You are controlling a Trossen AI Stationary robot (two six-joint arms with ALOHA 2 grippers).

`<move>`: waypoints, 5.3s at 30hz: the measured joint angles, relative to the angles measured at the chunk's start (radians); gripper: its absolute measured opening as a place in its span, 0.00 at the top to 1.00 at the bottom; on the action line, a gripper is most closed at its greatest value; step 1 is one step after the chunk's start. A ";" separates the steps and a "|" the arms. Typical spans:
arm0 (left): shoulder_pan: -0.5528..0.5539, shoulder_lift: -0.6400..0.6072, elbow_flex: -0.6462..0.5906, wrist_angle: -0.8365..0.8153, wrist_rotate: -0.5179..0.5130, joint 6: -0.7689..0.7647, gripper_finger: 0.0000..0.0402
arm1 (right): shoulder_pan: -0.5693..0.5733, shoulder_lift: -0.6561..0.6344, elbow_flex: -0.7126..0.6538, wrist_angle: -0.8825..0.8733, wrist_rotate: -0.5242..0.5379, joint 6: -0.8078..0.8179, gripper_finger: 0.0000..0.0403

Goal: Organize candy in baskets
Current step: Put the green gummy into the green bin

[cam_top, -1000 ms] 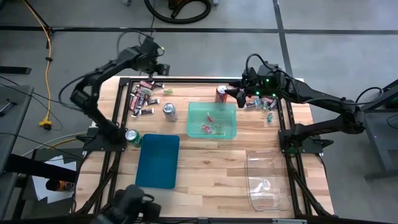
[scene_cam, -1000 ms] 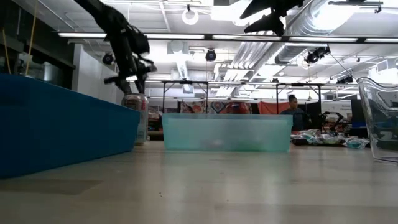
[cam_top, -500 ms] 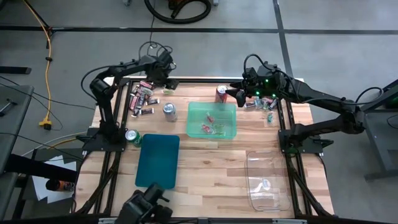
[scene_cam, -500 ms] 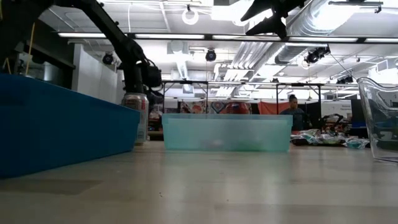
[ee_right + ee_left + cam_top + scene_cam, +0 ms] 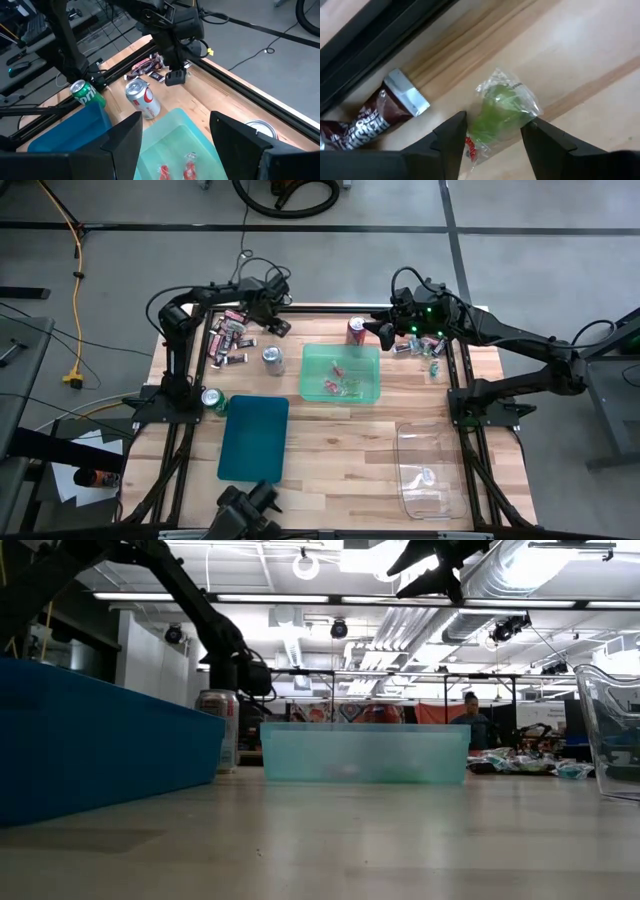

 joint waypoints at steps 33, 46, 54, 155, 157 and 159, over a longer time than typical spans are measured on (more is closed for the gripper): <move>-0.454 -0.726 -0.059 0.500 0.424 0.033 1.00 | 0.000 0.000 0.000 0.000 -0.123 -0.143 0.44; -0.538 -0.736 -0.419 1.148 0.352 -0.273 1.00 | 0.000 -0.003 0.000 0.053 -0.265 -0.159 0.44; -0.546 -0.734 -0.421 1.136 0.351 -0.273 1.00 | 0.000 -0.003 0.000 0.121 -0.279 -0.159 0.44; -0.382 -1.119 -0.604 1.074 0.242 -0.291 0.53 | 0.000 -0.052 0.001 0.090 -0.093 -0.094 0.44; -0.381 -1.118 -0.604 1.076 0.240 -0.291 0.53 | 0.000 -0.047 0.001 0.116 -0.097 -0.094 0.44; -0.381 -1.117 -0.604 1.082 0.240 -0.291 0.53 | 0.000 -0.047 0.001 0.127 -0.098 -0.095 0.44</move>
